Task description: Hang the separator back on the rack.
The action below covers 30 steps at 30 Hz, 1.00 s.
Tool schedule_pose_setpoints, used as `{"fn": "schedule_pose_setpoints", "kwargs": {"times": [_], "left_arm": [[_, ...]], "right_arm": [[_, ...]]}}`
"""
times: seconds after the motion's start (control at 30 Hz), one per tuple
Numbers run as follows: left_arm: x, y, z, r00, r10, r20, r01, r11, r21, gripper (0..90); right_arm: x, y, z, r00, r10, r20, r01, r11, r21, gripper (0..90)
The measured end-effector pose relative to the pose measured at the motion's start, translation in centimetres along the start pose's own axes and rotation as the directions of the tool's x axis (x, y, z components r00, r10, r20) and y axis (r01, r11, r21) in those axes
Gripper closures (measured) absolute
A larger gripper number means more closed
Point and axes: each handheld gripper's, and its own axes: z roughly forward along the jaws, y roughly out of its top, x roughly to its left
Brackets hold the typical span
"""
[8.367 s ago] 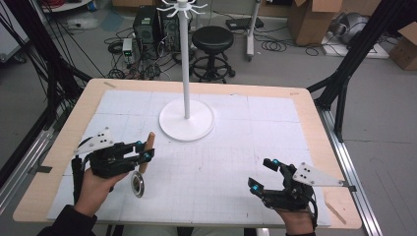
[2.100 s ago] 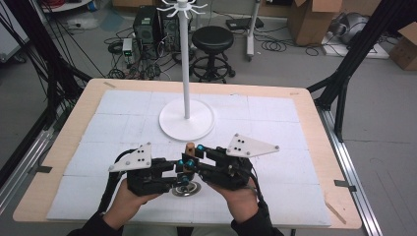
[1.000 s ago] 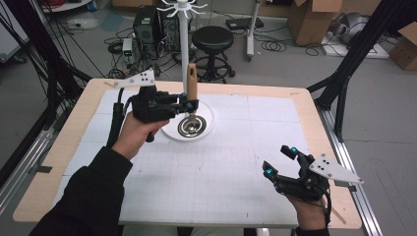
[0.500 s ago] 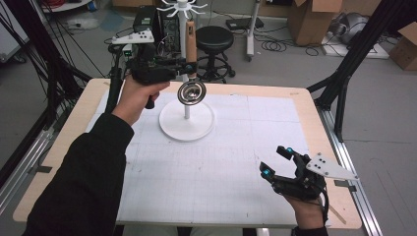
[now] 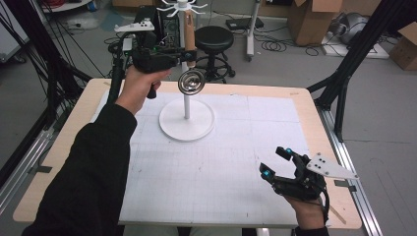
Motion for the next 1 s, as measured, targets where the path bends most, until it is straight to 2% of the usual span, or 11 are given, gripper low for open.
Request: {"fn": "schedule_pose_setpoints", "kwargs": {"times": [0.27,0.4,0.47,0.5,0.53,0.6,0.7,0.77,0.9,1.0], "left_arm": [[0.6,-0.3,0.4,0.9993,-0.016,-0.034,0.017,0.9994,0.029,72.3],[0.4,-0.4,0.4,0.9992,-0.006,-0.038,0.007,0.9993,0.036,72.1],[0.2,-0.6,0.2,0.9985,0.004,-0.055,-0.002,0.9996,0.028,71.6],[0.0,-0.7,0.1,0.9976,0.009,-0.068,-0.008,0.9998,0.019,68.0],[-0.1,-0.9,-0.1,0.9961,0.011,-0.088,-0.009,0.9998,0.018,59.1],[-0.2,-1.2,-0.6,0.9924,0.029,-0.119,-0.026,0.9993,0.025,50.0],[-0.5,-1.7,-1.8,0.9872,0.018,-0.158,-0.016,0.9998,0.014,37.4],[-1.0,-2.4,-2.9,0.9829,0.006,-0.184,-0.009,0.9999,-0.011,29.3],[-1.8,-4.5,-4.8,0.9837,0.02,-0.179,-0.023,0.9997,-0.013,20.9],[-2.5,-6.4,-6.3,0.9865,0.035,-0.16,-0.038,0.9992,-0.013,19.9]], "right_arm": [[0.1,-0.2,0.3,0.9998,-0.01,-0.017,0.01,0.9996,0.027,18.9],[0.1,-0.2,0.3,0.9998,-0.008,-0.02,0.008,0.9995,0.029,18.9],[0.1,-0.3,0.3,0.9999,-0.004,-0.016,0.004,0.9997,0.026,18.9],[0.1,-0.3,0.3,0.9999,0.001,-0.015,-0.001,0.9997,0.026,18.9],[0.0,-0.3,0.2,0.9999,-0.001,-0.01,0.001,0.9997,0.024,18.9],[-0.1,-0.3,0.1,1.0,0.0,-0.005,0.0,0.9998,0.02,18.9],[-0.1,-0.4,0.0,1.0,0.004,0.003,-0.004,0.9998,0.02,18.9],[-0.1,-0.4,0.0,1.0,0.006,0.007,-0.006,0.9997,0.024,18.9],[-0.2,-0.6,0.0,0.9998,0.003,0.017,-0.003,0.9996,0.029,18.9],[-0.3,-1.0,0.0,0.9996,0.009,0.026,-0.01,0.9994,0.034,18.9]]}}
